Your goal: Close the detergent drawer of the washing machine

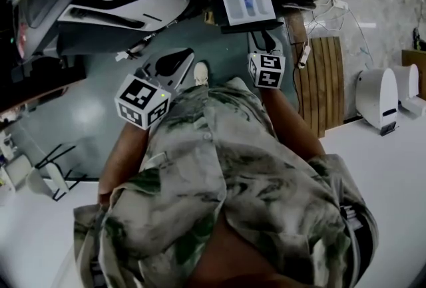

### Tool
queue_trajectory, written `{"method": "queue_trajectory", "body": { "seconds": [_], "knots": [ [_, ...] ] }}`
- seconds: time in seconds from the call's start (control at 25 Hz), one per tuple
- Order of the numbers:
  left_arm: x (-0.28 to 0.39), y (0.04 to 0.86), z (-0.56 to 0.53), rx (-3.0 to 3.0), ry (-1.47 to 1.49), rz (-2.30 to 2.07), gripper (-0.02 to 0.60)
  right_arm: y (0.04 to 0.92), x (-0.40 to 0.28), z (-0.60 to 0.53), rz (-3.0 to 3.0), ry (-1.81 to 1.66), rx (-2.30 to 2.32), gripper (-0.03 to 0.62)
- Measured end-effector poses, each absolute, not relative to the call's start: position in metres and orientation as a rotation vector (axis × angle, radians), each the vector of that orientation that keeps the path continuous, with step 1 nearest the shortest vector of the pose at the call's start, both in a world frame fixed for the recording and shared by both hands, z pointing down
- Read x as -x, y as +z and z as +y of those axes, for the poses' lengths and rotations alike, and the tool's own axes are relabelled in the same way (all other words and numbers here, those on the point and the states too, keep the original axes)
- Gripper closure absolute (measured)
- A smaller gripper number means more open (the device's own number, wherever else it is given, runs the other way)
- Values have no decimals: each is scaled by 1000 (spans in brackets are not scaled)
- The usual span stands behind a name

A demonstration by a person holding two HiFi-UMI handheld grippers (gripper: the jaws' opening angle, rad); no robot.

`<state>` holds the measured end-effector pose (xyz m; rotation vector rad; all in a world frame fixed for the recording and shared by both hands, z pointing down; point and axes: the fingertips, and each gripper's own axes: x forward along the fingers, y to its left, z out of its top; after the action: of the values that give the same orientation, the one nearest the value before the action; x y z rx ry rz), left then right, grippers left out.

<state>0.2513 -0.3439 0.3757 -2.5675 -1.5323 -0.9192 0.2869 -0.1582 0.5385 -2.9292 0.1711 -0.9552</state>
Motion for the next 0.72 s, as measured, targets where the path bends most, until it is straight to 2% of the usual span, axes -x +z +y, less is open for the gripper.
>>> {"method": "queue_trajectory", "body": {
  "seconds": [0.72],
  "knots": [
    [-275,381,-338,2493,-915,-1605,555,541,-297,-154,81,-954,2960,413]
  ]
}}
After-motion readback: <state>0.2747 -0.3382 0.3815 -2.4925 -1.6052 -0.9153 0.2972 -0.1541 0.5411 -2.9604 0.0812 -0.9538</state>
